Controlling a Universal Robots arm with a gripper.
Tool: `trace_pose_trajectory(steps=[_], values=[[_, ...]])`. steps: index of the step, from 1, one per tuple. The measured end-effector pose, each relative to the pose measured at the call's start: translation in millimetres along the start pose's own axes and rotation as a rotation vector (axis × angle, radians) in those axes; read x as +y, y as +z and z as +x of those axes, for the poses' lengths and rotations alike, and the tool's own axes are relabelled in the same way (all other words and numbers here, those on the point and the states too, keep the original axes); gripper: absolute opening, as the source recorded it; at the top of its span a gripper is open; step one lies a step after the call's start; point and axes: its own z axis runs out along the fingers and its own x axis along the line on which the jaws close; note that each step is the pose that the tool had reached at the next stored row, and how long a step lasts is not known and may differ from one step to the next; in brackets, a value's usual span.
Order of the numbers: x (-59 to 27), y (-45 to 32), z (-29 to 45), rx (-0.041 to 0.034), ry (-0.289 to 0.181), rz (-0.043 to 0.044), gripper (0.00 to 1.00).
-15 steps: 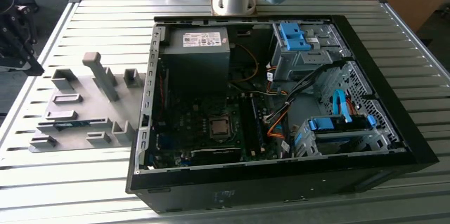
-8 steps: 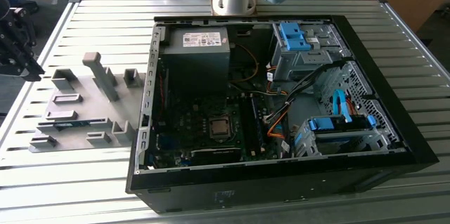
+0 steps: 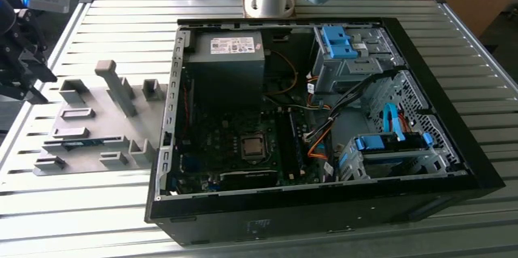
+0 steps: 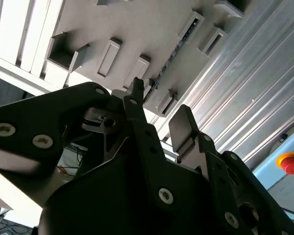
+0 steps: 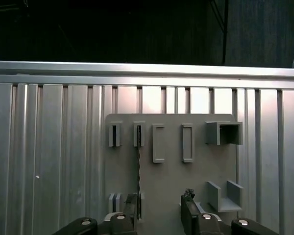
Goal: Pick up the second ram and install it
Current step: 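Pick up the second ram and move it above second insertion slot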
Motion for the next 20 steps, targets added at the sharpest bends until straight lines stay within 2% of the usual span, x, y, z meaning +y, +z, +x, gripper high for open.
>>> trace_pose_trajectory(steps=[5,7,20], values=[[0.0,8.3,2.9,0.0009,0.004,0.0003,0.48],[-0.1,8.7,3.0,0.0043,0.004,0.0002,0.48],[-0.1,9.2,3.1,0.0046,0.004,0.0003,0.48]])
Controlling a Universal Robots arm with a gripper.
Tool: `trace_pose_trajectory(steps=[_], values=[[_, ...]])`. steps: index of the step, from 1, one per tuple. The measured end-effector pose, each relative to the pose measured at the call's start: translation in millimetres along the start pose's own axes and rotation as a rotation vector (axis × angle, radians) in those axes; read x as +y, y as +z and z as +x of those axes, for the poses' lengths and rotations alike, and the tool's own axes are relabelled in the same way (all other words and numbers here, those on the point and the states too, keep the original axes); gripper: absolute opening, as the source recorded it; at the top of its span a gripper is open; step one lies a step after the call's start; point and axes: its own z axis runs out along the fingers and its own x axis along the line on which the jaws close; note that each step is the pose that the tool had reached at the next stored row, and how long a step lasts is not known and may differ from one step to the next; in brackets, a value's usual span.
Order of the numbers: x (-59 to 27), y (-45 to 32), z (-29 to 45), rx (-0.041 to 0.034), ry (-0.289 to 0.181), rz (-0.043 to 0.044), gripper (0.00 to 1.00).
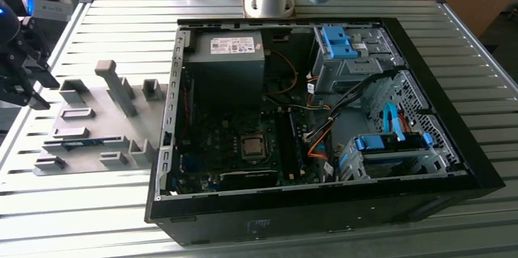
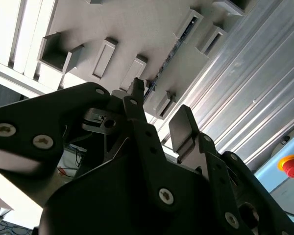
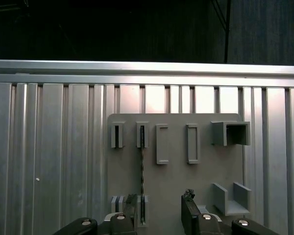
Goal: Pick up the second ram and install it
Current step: 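Pick up the second ram and move it above second insertion slot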
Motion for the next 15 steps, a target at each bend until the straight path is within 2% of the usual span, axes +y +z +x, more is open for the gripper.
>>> trace_pose_trajectory(steps=[4,8,15], values=[[0.0,1.6,0.1,0.0084,0.000,-0.0001,0.48],[-0.2,7.7,0.6,0.0098,0.001,-0.0037,0.48],[-0.5,19.8,2.6,0.0123,0.001,-0.0039,0.48]])
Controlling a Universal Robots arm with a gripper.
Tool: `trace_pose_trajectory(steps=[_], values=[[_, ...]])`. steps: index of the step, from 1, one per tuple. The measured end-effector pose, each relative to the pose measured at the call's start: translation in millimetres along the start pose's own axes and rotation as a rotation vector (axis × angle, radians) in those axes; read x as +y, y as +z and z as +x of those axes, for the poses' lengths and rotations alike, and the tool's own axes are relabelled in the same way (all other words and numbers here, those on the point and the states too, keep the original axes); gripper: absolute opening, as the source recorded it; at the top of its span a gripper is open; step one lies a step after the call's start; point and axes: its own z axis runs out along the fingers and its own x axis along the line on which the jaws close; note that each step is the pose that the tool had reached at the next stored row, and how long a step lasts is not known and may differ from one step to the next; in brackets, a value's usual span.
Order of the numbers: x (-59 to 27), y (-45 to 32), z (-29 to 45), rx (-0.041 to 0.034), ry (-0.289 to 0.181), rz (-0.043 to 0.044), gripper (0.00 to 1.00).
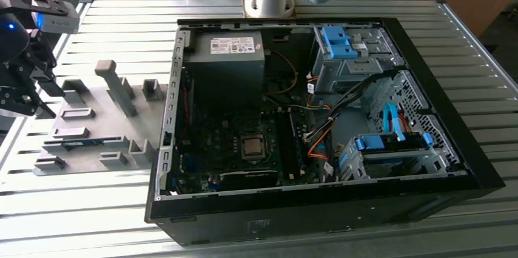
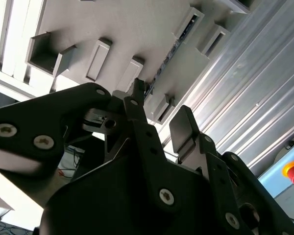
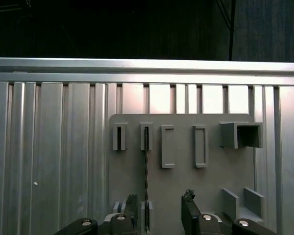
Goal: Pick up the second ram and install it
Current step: 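Pick up the second ram and move it above second insertion slot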
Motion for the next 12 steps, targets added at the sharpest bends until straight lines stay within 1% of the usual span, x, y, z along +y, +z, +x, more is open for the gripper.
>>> trace_pose_trajectory(steps=[4,5,12], values=[[0.0,1.1,0.1,0.0007,0.000,-0.0003,0.47],[0.0,1.1,0.1,0.0007,0.000,-0.0002,0.40],[-0.1,2.3,0.2,0.0012,0.000,0.0009,0.40]])
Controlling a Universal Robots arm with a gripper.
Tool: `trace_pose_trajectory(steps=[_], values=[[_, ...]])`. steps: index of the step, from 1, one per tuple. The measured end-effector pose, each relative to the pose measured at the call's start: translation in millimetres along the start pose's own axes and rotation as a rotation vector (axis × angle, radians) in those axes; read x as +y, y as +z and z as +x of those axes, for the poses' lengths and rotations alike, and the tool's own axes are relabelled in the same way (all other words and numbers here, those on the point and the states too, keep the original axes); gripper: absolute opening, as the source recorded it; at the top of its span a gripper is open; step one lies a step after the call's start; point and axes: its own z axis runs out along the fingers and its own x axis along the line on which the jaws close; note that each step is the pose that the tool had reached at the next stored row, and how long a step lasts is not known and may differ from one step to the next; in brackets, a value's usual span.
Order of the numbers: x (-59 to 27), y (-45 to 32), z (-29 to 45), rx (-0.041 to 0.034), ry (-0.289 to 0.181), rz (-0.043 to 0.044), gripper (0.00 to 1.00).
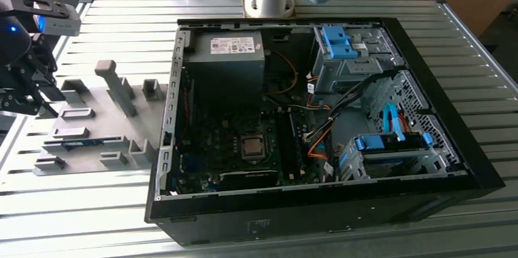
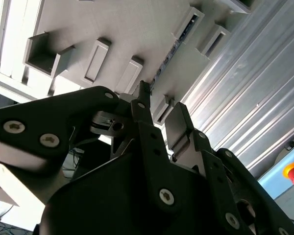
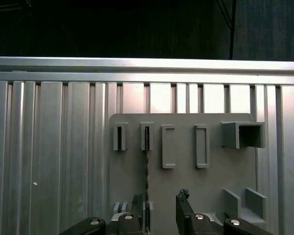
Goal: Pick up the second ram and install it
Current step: 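Pick up the second ram and move it above second insertion slot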
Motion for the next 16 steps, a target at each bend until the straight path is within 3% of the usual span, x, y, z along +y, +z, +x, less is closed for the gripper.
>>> trace_pose_trajectory(steps=[16], values=[[-0.1,4.8,0.5,0.0007,0.000,0.0000,0.40]])
